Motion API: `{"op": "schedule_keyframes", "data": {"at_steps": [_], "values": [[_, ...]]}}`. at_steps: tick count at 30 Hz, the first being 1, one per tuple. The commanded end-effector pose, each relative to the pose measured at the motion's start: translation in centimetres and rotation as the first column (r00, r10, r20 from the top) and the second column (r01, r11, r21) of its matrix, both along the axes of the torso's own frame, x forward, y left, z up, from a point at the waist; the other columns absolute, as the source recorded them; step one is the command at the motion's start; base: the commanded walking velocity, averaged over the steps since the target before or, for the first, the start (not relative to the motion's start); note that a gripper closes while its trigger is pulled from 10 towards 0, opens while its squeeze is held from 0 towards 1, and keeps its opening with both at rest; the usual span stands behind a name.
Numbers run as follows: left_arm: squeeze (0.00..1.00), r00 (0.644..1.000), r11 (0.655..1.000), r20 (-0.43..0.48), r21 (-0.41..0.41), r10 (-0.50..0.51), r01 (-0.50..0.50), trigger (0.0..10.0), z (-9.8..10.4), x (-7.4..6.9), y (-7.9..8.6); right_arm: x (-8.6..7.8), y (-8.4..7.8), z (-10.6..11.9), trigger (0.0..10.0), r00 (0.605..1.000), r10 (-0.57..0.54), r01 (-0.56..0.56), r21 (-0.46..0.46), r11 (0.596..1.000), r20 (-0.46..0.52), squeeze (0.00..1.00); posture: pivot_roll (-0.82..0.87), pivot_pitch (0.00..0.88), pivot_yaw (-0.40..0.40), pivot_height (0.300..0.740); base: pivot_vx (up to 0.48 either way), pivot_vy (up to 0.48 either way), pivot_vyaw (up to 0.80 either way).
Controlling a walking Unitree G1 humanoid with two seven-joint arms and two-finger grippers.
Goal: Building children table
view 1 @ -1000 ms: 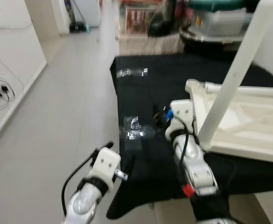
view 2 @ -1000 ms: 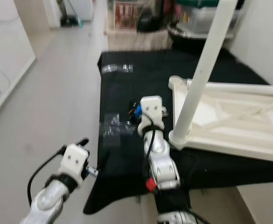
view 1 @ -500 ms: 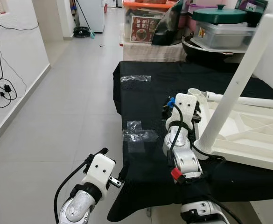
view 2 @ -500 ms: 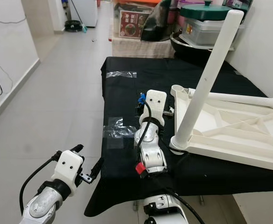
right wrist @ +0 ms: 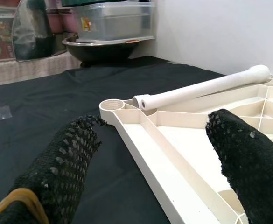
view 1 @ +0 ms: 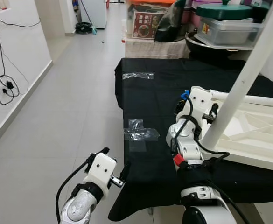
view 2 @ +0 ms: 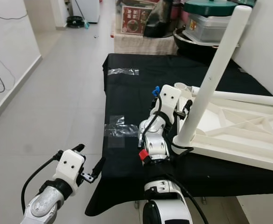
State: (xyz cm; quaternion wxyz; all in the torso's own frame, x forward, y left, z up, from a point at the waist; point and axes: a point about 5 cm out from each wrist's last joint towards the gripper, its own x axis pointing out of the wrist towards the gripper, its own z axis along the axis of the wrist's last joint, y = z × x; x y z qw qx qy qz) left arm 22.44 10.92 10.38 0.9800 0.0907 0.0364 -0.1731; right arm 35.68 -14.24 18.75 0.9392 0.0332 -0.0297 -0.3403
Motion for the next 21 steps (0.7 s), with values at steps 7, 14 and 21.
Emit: {"op": "schedule_keyframes", "data": {"at_steps": [7, 14, 21], "values": [[0.00, 1.000, 1.000, -0.026, -0.004, -0.007, 0.007, 10.0, -0.3, -0.1, 0.0, -3.5, -3.4, -1.8, 10.0, 0.980, -0.181, 0.184, 0.030, 0.982, -0.086, 0.00, 0.07, 0.000, -0.076, 0.740, 0.000, 0.000, 0.00], [0.00, 0.999, 1.000, -0.037, -0.001, -0.014, 0.014, 10.0, -0.5, -0.1, 0.1, -7.6, -6.5, -2.8, 10.0, 0.953, -0.253, 0.252, -0.026, 0.967, -0.164, 0.00, 0.06, 0.000, -0.065, 0.740, 0.000, 0.000, 0.00], [0.00, 0.999, 1.000, -0.040, -0.002, -0.018, 0.018, 10.0, -0.4, -0.1, -0.1, -4.4, -3.2, -2.7, 10.0, 0.978, 0.145, -0.139, 0.048, 0.989, -0.151, 0.00, 0.06, 0.000, -0.069, 0.740, 0.000, 0.000, 0.00]]}}
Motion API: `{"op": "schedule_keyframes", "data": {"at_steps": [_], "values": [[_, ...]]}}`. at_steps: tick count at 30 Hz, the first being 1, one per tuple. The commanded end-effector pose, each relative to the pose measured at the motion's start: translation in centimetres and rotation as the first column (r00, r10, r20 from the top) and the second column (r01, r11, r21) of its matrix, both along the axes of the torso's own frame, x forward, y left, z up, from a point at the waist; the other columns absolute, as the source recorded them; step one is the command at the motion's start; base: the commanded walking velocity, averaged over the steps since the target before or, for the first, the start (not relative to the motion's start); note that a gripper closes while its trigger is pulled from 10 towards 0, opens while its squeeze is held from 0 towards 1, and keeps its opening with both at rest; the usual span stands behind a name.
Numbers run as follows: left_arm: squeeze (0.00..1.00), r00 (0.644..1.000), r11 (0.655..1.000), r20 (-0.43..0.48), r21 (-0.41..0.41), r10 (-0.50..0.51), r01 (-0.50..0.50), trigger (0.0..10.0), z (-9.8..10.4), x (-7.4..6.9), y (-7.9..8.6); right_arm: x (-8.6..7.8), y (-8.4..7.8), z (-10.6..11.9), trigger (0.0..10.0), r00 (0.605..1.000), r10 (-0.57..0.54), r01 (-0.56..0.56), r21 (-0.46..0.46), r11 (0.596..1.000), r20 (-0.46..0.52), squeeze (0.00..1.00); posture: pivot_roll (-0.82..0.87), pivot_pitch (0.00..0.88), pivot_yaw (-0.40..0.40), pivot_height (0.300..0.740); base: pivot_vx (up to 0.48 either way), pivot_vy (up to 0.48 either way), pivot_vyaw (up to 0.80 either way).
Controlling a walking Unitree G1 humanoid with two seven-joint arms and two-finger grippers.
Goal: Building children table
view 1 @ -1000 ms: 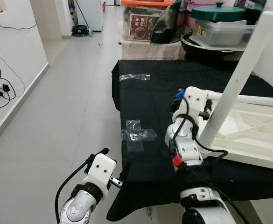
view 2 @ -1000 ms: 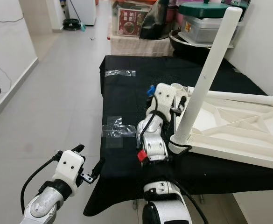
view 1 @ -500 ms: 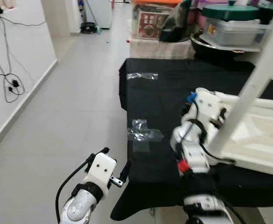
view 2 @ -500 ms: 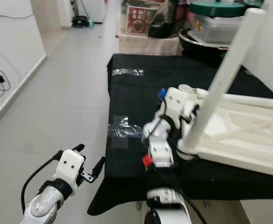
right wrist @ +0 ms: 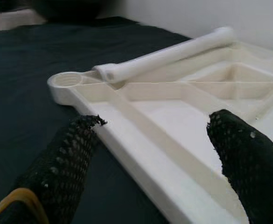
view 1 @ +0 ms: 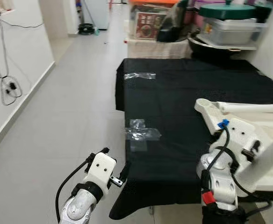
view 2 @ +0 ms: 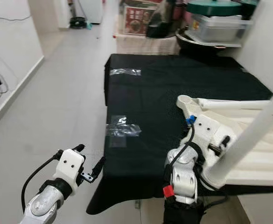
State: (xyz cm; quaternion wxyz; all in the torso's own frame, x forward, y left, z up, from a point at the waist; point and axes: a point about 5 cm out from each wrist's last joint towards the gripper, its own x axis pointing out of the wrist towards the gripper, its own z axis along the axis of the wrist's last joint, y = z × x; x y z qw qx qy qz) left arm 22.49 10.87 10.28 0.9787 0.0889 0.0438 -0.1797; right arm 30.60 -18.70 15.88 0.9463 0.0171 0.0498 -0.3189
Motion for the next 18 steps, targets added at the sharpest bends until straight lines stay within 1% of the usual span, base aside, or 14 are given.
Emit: {"op": "schedule_keyframes", "data": {"at_steps": [1, 2, 4, 5, 7, 9, 10, 11, 12, 13, 14, 16, 17, 18], "values": [[0.00, 1.000, 1.000, -0.024, -0.001, -0.006, 0.006, 10.0, -0.3, -0.3, -0.1, 1.8, 1.9, 0.9, 10.0, 0.987, 0.160, -0.160, 0.013, 0.987, 0.027, 0.00, 0.07, 0.000, -0.075, 0.740, 0.000, 0.000, 0.00], [0.00, 1.000, 1.000, -0.024, -0.003, -0.006, 0.006, 10.0, -0.3, -0.3, -0.2, 2.4, 2.3, 1.4, 10.0, 0.980, 0.194, -0.194, 0.003, 0.981, 0.043, 0.00, 0.07, 0.000, -0.077, 0.740, 0.000, 0.000, 0.00], [0.00, 1.000, 1.000, -0.024, -0.003, -0.006, 0.006, 10.0, -0.3, -0.3, -0.2, 2.4, 2.3, 1.4, 10.0, 0.980, 0.194, -0.194, 0.003, 0.981, 0.043, 0.00, 0.07, 0.000, -0.077, 0.740, 0.000, 0.000, 0.00], [0.00, 1.000, 1.000, -0.026, -0.005, -0.012, 0.012, 10.0, -0.1, -0.7, -0.4, 4.9, 3.1, 2.9, 10.0, 0.951, 0.302, -0.300, -0.040, 0.953, 0.058, 0.00, 0.09, 0.006, -0.092, 0.740, 0.000, 0.000, 0.00], [0.00, 1.000, 1.000, -0.027, -0.006, -0.016, 0.016, 10.0, 0.0, -0.9, -0.5, 5.7, 3.2, 3.4, 10.0, 0.940, 0.335, -0.333, -0.047, 0.942, 0.055, 0.00, 0.09, 0.010, -0.096, 0.740, 0.000, 0.000, 0.00], [0.00, 1.000, 1.000, -0.027, -0.006, -0.016, 0.016, 10.0, 0.0, -0.9, -0.5, 5.7, 3.2, 3.4, 10.0, 0.940, 0.335, -0.333, -0.047, 0.942, 0.055, 0.00, 0.09, 0.010, -0.096, 0.740, 0.000, 0.000, 0.00], [0.00, 0.999, 0.999, -0.025, -0.017, -0.032, 0.031, 10.0, 0.3, -1.2, -0.7, 6.6, 3.5, 4.2, 10.0, 0.927, 0.369, -0.367, -0.039, 0.929, 0.065, 0.00, 0.08, 0.022, -0.102, 0.740, 0.000, 0.000, 0.00], [0.00, 0.999, 0.999, -0.025, -0.017, -0.032, 0.031, 10.0, 0.3, -1.2, -0.7, 6.6, 3.5, 4.2, 10.0, 0.927, 0.369, -0.367, -0.039, 0.929, 0.065, 0.00, 0.08, 0.022, -0.102, 0.740, 0.000, 0.000, 0.00], [0.00, 0.998, 0.998, -0.026, -0.023, -0.052, 0.052, 10.0, 0.5, -1.6, -0.9, 7.6, 3.4, 4.9, 10.0, 0.919, 0.390, -0.387, -0.057, 0.920, 0.064, 0.00, 0.08, 0.040, -0.101, 0.740, 0.000, 0.000, 0.00], [0.00, 0.998, 0.998, -0.026, -0.023, -0.052, 0.052, 10.0, 0.5, -1.6, -0.9, 7.6, 3.4, 4.9, 10.0, 0.919, 0.390, -0.387, -0.057, 0.920, 0.064, 0.00, 0.08, 0.040, -0.101, 0.740, 0.000, 0.000, 0.00], [0.00, 0.997, 0.997, -0.029, -0.027, -0.078, 0.078, 10.0, 0.7, -2.0, -1.3, 8.6, 2.9, 5.2, 10.0, 0.914, 0.404, -0.400, -0.079, 0.913, 0.030, 0.00, 0.10, 0.059, -0.113, 0.740, 0.000, 0.000, 0.00], [0.00, 0.997, 0.997, -0.029, -0.027, -0.078, 0.078, 10.0, 0.7, -2.0, -1.3, 8.6, 2.9, 5.2, 10.0, 0.914, 0.404, -0.400, -0.079, 0.913, 0.030, 0.00, 0.10, 0.059, -0.113, 0.740, 0.000, 0.000, 0.00], [0.00, 0.995, 0.995, -0.032, -0.034, -0.099, 0.098, 10.0, 1.0, -2.7, -1.7, 9.5, 1.9, 5.1, 10.0, 0.913, 0.407, -0.409, -0.112, 0.906, -0.042, 0.00, 0.10, 0.087, -0.113, 0.740, 0.000, 0.000, 0.00], [0.00, 0.995, 0.995, -0.032, -0.034, -0.099, 0.098, 10.0, 1.0, -2.7, -1.7, 9.5, 1.9, 5.1, 10.0, 0.913, 0.407, -0.409, -0.112, 0.906, -0.042, 0.00, 0.10, 0.087, -0.113, 0.740, 0.000, 0.000, 0.00]]}}
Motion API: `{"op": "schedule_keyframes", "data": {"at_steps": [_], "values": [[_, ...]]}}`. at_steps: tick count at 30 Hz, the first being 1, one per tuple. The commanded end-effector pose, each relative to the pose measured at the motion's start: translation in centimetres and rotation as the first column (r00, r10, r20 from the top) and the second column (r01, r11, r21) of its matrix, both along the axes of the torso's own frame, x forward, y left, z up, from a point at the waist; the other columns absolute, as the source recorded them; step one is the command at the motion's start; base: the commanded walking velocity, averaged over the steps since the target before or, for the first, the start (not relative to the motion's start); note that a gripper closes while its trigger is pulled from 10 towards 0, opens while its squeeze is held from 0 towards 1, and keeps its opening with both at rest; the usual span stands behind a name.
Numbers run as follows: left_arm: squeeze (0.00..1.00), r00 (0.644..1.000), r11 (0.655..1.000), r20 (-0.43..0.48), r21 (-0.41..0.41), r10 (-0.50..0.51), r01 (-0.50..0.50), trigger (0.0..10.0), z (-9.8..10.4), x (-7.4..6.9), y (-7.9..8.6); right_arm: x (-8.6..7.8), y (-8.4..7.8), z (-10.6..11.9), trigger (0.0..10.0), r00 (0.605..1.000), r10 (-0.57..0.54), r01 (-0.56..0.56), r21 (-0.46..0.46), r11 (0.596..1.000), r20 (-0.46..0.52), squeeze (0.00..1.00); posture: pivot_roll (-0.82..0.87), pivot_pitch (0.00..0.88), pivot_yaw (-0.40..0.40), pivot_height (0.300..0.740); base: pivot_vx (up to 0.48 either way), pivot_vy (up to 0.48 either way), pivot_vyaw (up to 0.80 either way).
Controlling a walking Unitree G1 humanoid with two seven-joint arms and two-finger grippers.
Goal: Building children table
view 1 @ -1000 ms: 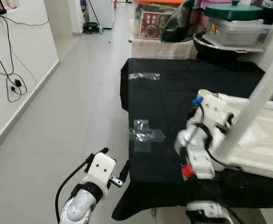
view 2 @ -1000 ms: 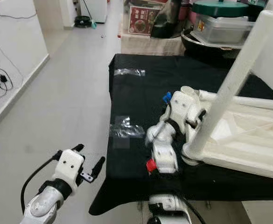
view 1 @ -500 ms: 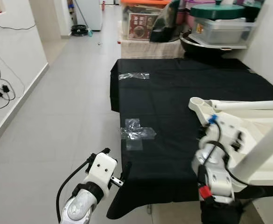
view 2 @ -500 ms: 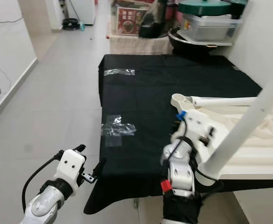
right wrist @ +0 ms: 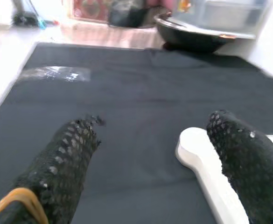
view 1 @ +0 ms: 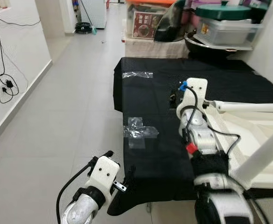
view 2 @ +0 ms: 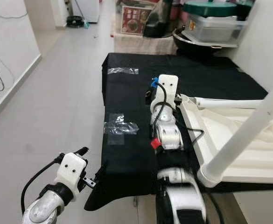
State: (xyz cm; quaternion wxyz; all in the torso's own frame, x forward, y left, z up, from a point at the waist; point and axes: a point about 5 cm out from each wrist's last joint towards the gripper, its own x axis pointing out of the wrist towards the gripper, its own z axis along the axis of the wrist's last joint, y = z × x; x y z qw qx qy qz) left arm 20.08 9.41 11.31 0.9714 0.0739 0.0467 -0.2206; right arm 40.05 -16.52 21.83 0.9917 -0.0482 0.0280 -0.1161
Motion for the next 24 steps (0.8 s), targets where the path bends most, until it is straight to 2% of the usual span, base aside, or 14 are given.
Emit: {"op": "schedule_keyframes", "data": {"at_steps": [1, 2, 3, 5, 6, 7, 9, 11, 13, 14, 18, 19, 20, 24], "values": [[0.00, 0.999, 0.999, -0.022, -0.007, -0.032, 0.032, 10.0, 0.3, -0.9, -0.4, 0.5, -1.7, -1.1, 10.0, 0.996, -0.022, 0.019, -0.036, 0.999, -0.084, 0.00, 0.09, 0.097, -0.110, 0.740, 0.000, 0.000, 0.00], [0.00, 0.999, 0.999, -0.022, -0.007, -0.032, 0.032, 10.0, 0.3, -0.9, -0.4, 0.5, -1.7, -1.1, 10.0, 0.996, -0.022, 0.019, -0.036, 0.999, -0.084, 0.00, 0.09, 0.097, -0.110, 0.740, 0.000, 0.000, 0.00], [0.00, 0.999, 0.999, -0.027, -0.012, -0.042, 0.042, 10.0, 0.5, -1.3, -0.6, 0.7, -2.7, -1.3, 10.0, 0.992, -0.039, 0.032, -0.062, 0.998, -0.122, 0.00, 0.09, 0.105, -0.110, 0.740, 0.000, 0.000, 0.00], [0.00, 0.999, 0.999, -0.027, -0.012, -0.042, 0.042, 10.0, 0.5, -1.3, -0.6, 0.7, -2.7, -1.3, 10.0, 0.992, -0.039, 0.032, -0.062, 0.998, -0.122, 0.00, 0.09, 0.105, -0.110, 0.740, 0.000, 0.000, 0.00], [0.00, 0.998, 0.998, -0.031, -0.015, -0.057, 0.056, 10.0, 0.6, -1.6, -0.7, 0.7, -3.9, -1.6, 10.0, 0.985, -0.067, 0.056, -0.074, 0.996, -0.157, 0.00, 0.10, 0.116, -0.108, 0.740, 0.000, 0.000, 0.00], [0.00, 0.998, 0.998, -0.031, -0.015, -0.057, 0.056, 10.0, 0.6, -1.6, -0.7, 0.7, -3.9, -1.6, 10.0, 0.985, -0.067, 0.056, -0.074, 0.996, -0.157, 0.00, 0.10, 0.116, -0.108, 0.740, 0.000, 0.000, 0.00], [0.00, 0.996, 0.997, -0.037, -0.019, -0.076, 0.076, 10.0, 1.1, -2.3, -0.9, 0.3, -6.2, -2.5, 10.0, 0.966, -0.118, 0.100, -0.089, 0.991, -0.229, 0.00, 0.09, 0.167, -0.106, 0.740, 0.000, 0.000, 0.00], [0.00, 0.996, 0.997, -0.037, -0.019, -0.076, 0.076, 10.0, 1.1, -2.3, -0.9, 0.3, -6.2, -2.5, 10.0, 0.966, -0.118, 0.100, -0.089, 0.991, -0.229, 0.00, 0.09, 0.167, -0.106, 0.740, 0.000, 0.000, 0.00], [0.00, 0.996, 0.997, -0.042, -0.025, -0.080, 0.079, 10.0, 1.6, -2.9, -1.0, -0.4, -7.9, -4.0, 10.0, 0.943, -0.127, 0.095, -0.117, 0.989, -0.308, 0.00, 0.09, 0.194, -0.126, 0.740, 0.000, 0.000, 0.00], [0.00, 0.996, 0.997, -0.042, -0.025, -0.080, 0.079, 10.0, 1.6, -2.9, -1.0, -0.4, -7.9, -4.0, 10.0, 0.943, -0.127, 0.095, -0.117, 0.989, -0.308, 0.00, 0.09, 0.194, -0.126, 0.740, 0.000, 0.000, 0.00], [0.00, 0.997, 0.998, -0.054, -0.031, -0.052, 0.050, 10.0, 1.9, -3.3, -0.9, -1.7, -9.8, -6.2, 10.0, 0.905, -0.147, 0.102, -0.132, 0.986, -0.400, 0.00, 0.08, 0.214, -0.129, 0.740, 0.000, 0.000, 0.00], [0.00, 0.997, 0.998, -0.054, -0.031, -0.052, 0.050, 10.0, 1.9, -3.3, -0.9, -1.7, -9.8, -6.2, 10.0, 0.905, -0.147, 0.102, -0.132, 0.986, -0.400, 0.00, 0.08, 0.214, -0.129, 0.740, 0.000, 0.000, 0.00], [0.00, 0.997, 0.998, -0.057, -0.028, -0.052, 0.051, 10.0, 2.1, -3.5, -1.0, -2.2, -10.4, -7.1, 10.0, 0.884, -0.137, 0.089, -0.127, 0.988, -0.447, 0.00, 0.08, 0.223, -0.126, 0.740, 0.000, 0.000, 0.00], [0.00, 0.996, 0.998, -0.063, -0.028, -0.058, 0.056, 10.0, 2.2, -3.6, -1.1, -2.5, -10.6, -7.8, 10.0, 0.867, -0.115, 0.062, -0.122, 0.991, -0.485, 0.00, 0.07, 0.221, -0.123, 0.740, 0.000, 0.000, 0.00]]}}
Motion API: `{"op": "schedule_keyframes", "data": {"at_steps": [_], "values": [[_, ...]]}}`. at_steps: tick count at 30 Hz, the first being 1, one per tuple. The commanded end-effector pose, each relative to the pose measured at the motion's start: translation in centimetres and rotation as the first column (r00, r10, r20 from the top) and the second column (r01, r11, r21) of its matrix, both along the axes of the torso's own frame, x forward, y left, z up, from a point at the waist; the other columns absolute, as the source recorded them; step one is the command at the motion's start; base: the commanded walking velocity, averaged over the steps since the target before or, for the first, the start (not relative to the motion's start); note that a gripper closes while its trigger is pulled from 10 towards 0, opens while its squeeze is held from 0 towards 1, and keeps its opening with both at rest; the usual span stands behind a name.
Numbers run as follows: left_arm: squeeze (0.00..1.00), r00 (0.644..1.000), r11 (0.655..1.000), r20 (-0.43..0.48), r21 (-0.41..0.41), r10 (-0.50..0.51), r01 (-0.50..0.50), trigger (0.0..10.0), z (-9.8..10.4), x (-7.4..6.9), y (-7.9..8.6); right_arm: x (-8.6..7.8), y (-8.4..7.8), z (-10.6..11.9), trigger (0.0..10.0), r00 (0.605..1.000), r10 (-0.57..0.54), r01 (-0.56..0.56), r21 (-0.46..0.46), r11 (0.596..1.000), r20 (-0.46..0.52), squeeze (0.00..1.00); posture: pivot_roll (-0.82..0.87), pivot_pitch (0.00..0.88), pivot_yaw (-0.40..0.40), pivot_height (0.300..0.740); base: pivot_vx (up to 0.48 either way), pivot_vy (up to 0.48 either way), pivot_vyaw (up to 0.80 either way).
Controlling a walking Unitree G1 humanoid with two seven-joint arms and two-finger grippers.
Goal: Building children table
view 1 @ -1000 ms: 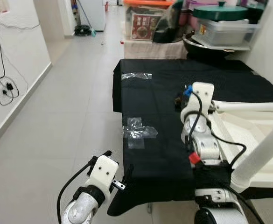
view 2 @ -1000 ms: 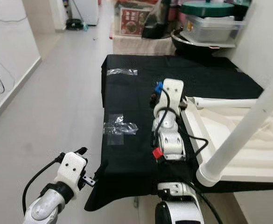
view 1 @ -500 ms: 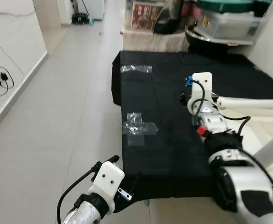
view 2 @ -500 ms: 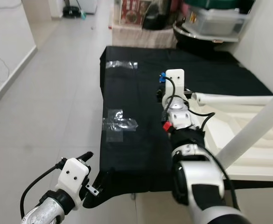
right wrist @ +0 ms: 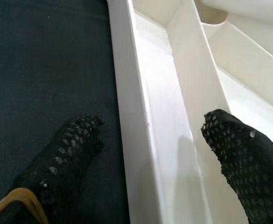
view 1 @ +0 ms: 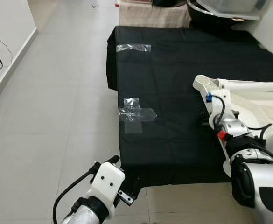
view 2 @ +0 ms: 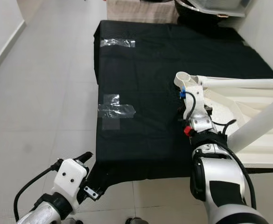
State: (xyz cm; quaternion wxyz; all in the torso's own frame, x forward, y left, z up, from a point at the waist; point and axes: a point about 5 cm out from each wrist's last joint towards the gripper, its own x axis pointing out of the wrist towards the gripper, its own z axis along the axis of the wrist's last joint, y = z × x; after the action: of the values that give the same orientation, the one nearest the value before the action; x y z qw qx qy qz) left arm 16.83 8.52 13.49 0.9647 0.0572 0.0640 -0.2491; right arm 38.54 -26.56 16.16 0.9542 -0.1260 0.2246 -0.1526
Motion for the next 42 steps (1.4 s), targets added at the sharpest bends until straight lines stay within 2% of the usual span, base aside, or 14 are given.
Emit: {"op": "schedule_keyframes", "data": {"at_steps": [1, 15, 17, 19, 20, 24, 34, 35, 36, 37, 39, 40, 41, 42], "values": [[0.00, 1.000, 1.000, -0.021, -0.003, -0.006, 0.006, 10.0, 0.0, -0.3, -0.2, -1.1, -0.5, -2.4, 10.0, 0.992, 0.017, -0.014, 0.024, 1.000, -0.127, 0.00, 0.07, 0.222, -0.123, 0.740, 0.000, 0.000, 0.00], [0.00, 0.999, 1.000, -0.043, -0.012, -0.010, 0.009, 10.0, 0.1, -0.2, -0.9, -1.4, 1.4, -3.7, 10.0, 0.922, 0.257, -0.220, 0.155, 0.963, -0.288, 0.00, 0.04, 0.203, -0.142, 0.740, 0.000, 0.000, 0.00], [0.00, 0.999, 1.000, -0.045, -0.015, -0.009, 0.008, 10.0, 0.1, -0.1, -1.0, -1.5, 1.7, -3.8, 3.5, 0.898, 0.308, -0.263, 0.179, 0.948, -0.313, 0.00, 0.04, 0.203, -0.147, 0.740, 0.000, 0.000, 0.00], [0.00, 0.999, 1.000, -0.045, -0.015, -0.009, 0.008, 10.0, 0.1, -0.1, -1.0, -1.5, 1.7, -3.8, 3.5, 0.898, 0.308, -0.263, 0.179, 0.948, -0.313, 0.00, 0.04, 0.203, -0.147, 0.740, 0.000, 0.000, 0.00], [0.00, 0.999, 1.000, -0.047, -0.016, -0.007, 0.006, 10.0, 0.1, -0.1, -1.0, -1.5, 2.0, -3.7, 0.0, 0.882, 0.341, -0.292, 0.189, 0.937, -0.325, 0.00, 0.04, 0.201, -0.148, 0.740, 0.000, 0.000, 0.00], [0.00, 0.999, 1.000, -0.048, -0.017, -0.004, 0.003, 10.0, 0.1, 0.0, -1.1, -1.1, 2.6, -3.2, 0.0, 0.857, 0.401, -0.349, 0.209, 0.914, -0.323, 0.00, 0.04, 0.201, -0.150, 0.740, 0.000, 0.000, 0.00], [0.00, 0.999, 1.000, -0.046, -0.012, -0.002, 0.002, 10.0, 0.1, 0.4, -1.1, 0.1, 3.7, -0.8, 0.0, 0.853, 0.463, -0.420, 0.210, 0.883, -0.242, 0.00, 0.04, 0.199, -0.146, 0.740, 0.000, 0.000, 0.00], [0.00, 0.999, 1.000, -0.047, -0.011, -0.003, 0.002, 10.0, 0.1, 0.5, -1.1, 0.3, 4.2, -0.4, 0.0, 0.835, 0.502, -0.459, 0.218, 0.861, -0.225, 0.00, 0.03, 0.196, -0.141, 0.740, 0.000, 0.000, 0.00], [0.00, 0.999, 1.000, -0.047, -0.011, -0.003, 0.002, 10.0, 0.1, 0.5, -1.1, 0.3, 4.2, -0.4, 0.0, 0.835, 0.502, -0.459, 0.218, 0.861, -0.225, 0.00, 0.03, 0.196, -0.141, 0.740, 0.000, 0.000, 0.00], [0.00, 0.999, 1.000, -0.047, -0.009, -0.004, 0.003, 10.0, 0.1, 0.5, -1.1, 0.5, 4.8, 0.1, 0.0, 0.808, 0.551, -0.508, 0.227, 0.831, -0.210, 0.00, 0.04, 0.194, -0.141, 0.740, 0.000, 0.000, 0.00], [0.00, 0.999, 1.000, -0.047, -0.005, -0.004, 0.004, 10.0, 0.0, 0.6, -1.1, 0.8, 6.5, 1.1, 0.0, 0.726, 0.669, -0.616, 0.283, 0.735, -0.159, 0.00, 0.03, 0.189, -0.137, 0.740, 0.000, 0.000, 0.00], [0.00, 0.999, 1.000, -0.047, -0.005, -0.004, 0.004, 10.0, 0.0, 0.6, -1.1, 0.8, 6.5, 1.1, 0.0, 0.726, 0.669, -0.616, 0.283, 0.735, -0.159, 0.00, 0.03, 0.189, -0.137, 0.740, 0.000, 0.000, 0.00], [0.00, 0.999, 1.000, -0.047, -0.004, -0.004, 0.004, 10.0, 0.0, 0.6, -1.2, 0.9, 6.9, 1.3, 0.0, 0.707, 0.691, -0.636, 0.296, 0.713, -0.148, 0.00, 0.03, 0.189, -0.137, 0.740, 0.000, 0.000, 0.00], [0.00, 0.999, 1.000, -0.047, -0.003, -0.004, 0.004, 10.0, 0.0, 0.7, -1.2, 0.8, 7.7, 1.5, 0.0, 0.646, 0.751, -0.689, 0.318, 0.651, -0.137, 0.00, 0.03, 0.186, -0.135, 0.740, 0.000, 0.000, 0.00]]}}
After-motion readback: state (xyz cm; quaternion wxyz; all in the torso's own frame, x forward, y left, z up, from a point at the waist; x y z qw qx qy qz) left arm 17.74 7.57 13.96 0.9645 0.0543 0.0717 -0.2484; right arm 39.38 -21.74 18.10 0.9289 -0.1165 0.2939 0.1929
